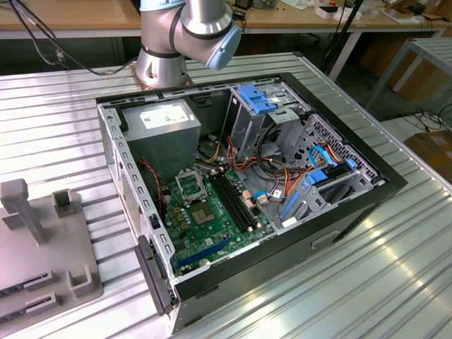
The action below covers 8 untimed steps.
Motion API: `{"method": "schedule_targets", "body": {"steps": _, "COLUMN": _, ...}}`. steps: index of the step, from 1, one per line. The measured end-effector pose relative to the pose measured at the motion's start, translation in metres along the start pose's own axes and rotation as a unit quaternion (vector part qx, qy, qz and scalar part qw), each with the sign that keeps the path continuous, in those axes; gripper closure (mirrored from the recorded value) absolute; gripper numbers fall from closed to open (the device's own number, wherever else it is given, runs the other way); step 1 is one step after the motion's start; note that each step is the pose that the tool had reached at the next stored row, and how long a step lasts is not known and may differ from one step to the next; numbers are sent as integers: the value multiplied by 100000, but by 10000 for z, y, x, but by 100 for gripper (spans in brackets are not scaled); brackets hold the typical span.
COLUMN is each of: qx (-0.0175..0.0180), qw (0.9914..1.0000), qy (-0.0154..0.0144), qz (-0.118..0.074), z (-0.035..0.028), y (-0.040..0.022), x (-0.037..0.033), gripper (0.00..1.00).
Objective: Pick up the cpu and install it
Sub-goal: 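Pick up the cpu and move it towards the insertion slot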
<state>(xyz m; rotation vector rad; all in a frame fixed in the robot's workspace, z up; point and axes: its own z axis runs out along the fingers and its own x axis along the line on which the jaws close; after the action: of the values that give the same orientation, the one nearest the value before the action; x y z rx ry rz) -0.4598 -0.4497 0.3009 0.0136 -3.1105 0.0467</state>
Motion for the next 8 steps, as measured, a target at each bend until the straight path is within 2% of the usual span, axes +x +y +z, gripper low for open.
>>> {"method": "schedule_targets", "body": {"steps": 8, "qx": 0, "qw": 100000, "qy": 1, "qz": 3, "z": -56, "y": -2, "x": 2, "gripper": 53}}
